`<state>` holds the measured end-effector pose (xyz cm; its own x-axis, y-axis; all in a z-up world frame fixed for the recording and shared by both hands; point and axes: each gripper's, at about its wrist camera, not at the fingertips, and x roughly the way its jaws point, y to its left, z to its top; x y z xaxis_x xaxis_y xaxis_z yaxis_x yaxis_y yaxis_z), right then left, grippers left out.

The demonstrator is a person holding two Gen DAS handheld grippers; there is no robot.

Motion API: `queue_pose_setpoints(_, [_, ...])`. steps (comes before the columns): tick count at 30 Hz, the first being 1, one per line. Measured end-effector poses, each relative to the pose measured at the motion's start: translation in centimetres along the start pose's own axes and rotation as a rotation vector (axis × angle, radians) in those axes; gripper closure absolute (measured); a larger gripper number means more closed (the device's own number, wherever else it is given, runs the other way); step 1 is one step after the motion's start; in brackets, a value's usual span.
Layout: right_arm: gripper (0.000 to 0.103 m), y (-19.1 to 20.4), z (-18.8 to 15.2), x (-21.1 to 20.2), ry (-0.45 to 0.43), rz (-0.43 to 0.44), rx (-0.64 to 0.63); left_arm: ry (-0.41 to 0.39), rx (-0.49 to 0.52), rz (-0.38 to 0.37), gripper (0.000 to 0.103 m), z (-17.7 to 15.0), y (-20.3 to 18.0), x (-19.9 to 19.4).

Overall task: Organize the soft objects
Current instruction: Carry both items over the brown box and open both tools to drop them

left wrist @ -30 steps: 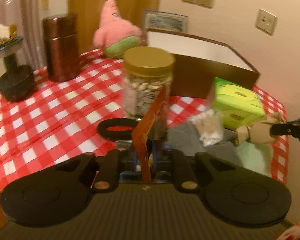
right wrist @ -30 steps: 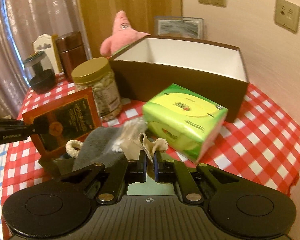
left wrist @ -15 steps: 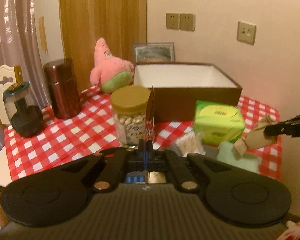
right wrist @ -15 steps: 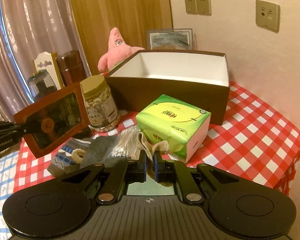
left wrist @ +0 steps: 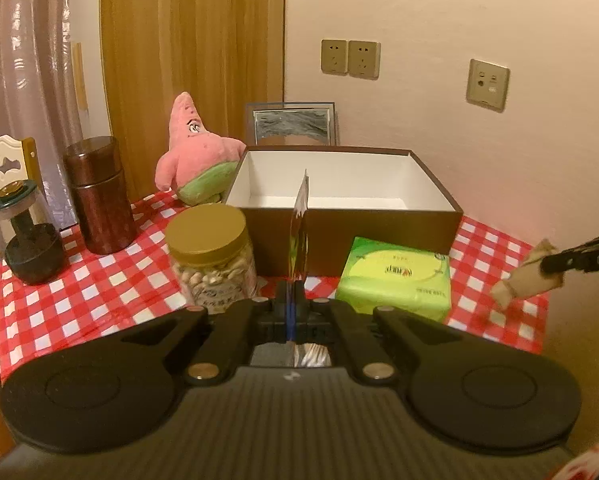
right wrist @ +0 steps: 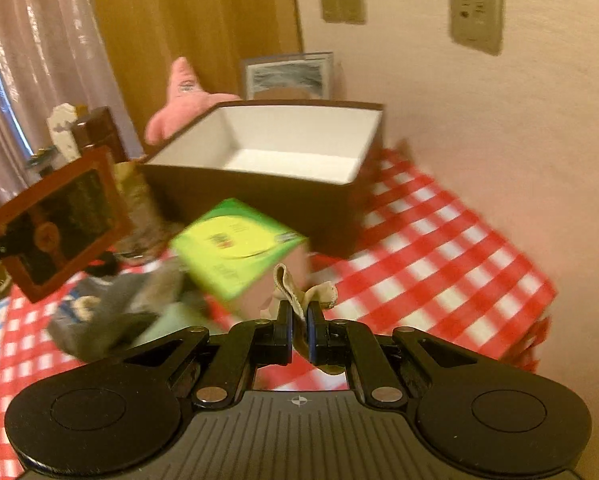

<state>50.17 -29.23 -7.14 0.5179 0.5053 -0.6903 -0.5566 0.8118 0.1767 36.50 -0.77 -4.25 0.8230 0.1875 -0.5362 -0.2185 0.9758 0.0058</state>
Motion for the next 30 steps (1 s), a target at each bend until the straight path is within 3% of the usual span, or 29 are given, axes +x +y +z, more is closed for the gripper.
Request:
queue_pose_setpoints(7, [0.096,-7.2,3.8,1.8,-0.030,-0.055,-0.044,-0.014,-0.022,0.066,0.102,2.8,-2.2,3.9])
queue_pose_setpoints(14, [0.096,-11.0,9.3,4.5,-0.106,-0.035,-0.070,-0.044,-0.025,0.117,0.102,6.2,-3.5,8.3])
queue_pose_setpoints(22, [0.096,-10.4,15.2,7.9,-0.211,0.108,-0.120,-0.036,-0.017,0.108,0.102,9.9,-4.7,14.5])
queue_pose_setpoints(30, [0.096,-8.2,18.3,13.2,-0.181,0.238,-0.182,-0.006,-0.007,0.047,0.102,12.9,-6.6,20.4])
